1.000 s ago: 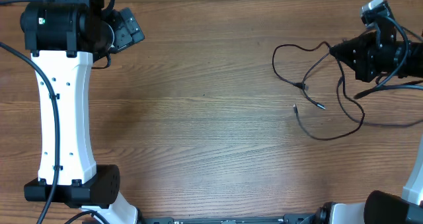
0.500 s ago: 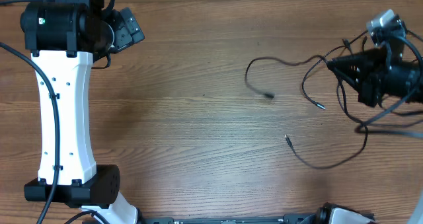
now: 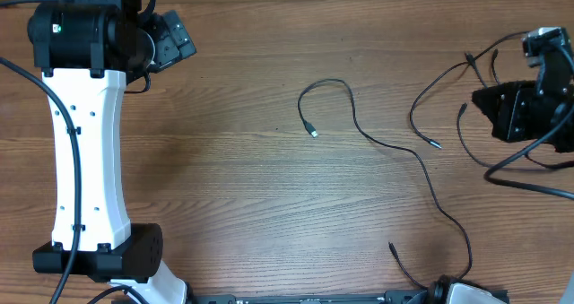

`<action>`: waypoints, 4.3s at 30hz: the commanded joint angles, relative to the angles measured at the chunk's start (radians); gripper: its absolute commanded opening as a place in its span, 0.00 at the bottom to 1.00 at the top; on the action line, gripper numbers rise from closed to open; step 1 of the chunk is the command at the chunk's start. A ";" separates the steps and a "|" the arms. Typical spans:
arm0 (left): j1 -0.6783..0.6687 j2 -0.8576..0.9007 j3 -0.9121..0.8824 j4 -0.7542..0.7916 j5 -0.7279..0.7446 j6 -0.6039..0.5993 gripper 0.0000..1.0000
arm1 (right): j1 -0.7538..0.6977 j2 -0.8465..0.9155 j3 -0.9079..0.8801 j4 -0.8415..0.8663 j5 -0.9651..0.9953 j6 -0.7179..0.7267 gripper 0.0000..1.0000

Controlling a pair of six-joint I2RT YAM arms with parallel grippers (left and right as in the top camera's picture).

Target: Untangle cables

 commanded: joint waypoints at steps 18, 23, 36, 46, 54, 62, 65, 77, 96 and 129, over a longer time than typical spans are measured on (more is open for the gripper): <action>0.002 0.007 0.014 -0.001 0.005 -0.016 1.00 | -0.001 0.117 -0.264 -0.122 0.243 0.152 1.00; 0.002 0.007 0.014 -0.001 0.005 -0.016 1.00 | -0.001 0.116 -0.423 -0.011 0.243 0.133 1.00; 0.002 0.007 0.014 -0.001 0.005 -0.016 1.00 | 0.021 0.120 -0.858 0.367 0.190 0.080 0.84; 0.002 0.007 0.014 -0.001 0.005 -0.016 0.99 | 0.152 0.124 -0.891 0.489 0.188 0.080 0.86; 0.002 0.007 0.014 -0.001 0.005 -0.016 1.00 | 0.171 0.137 -0.930 0.618 0.291 0.085 0.87; 0.002 0.007 0.014 -0.001 0.005 -0.016 0.99 | 0.171 0.188 -0.958 0.695 0.319 0.080 0.81; 0.002 0.007 0.014 -0.001 0.005 -0.016 0.99 | 0.171 0.207 -0.991 0.737 0.319 0.077 0.81; 0.002 0.007 0.014 -0.001 0.005 -0.016 0.99 | 0.164 0.227 -1.063 0.809 0.299 0.108 0.04; 0.002 0.007 0.014 -0.001 0.005 -0.016 1.00 | -0.356 0.178 -1.063 0.836 -0.069 0.126 0.04; 0.002 0.007 0.014 -0.001 0.005 -0.016 1.00 | -0.934 0.133 -1.063 1.794 -0.176 0.169 0.04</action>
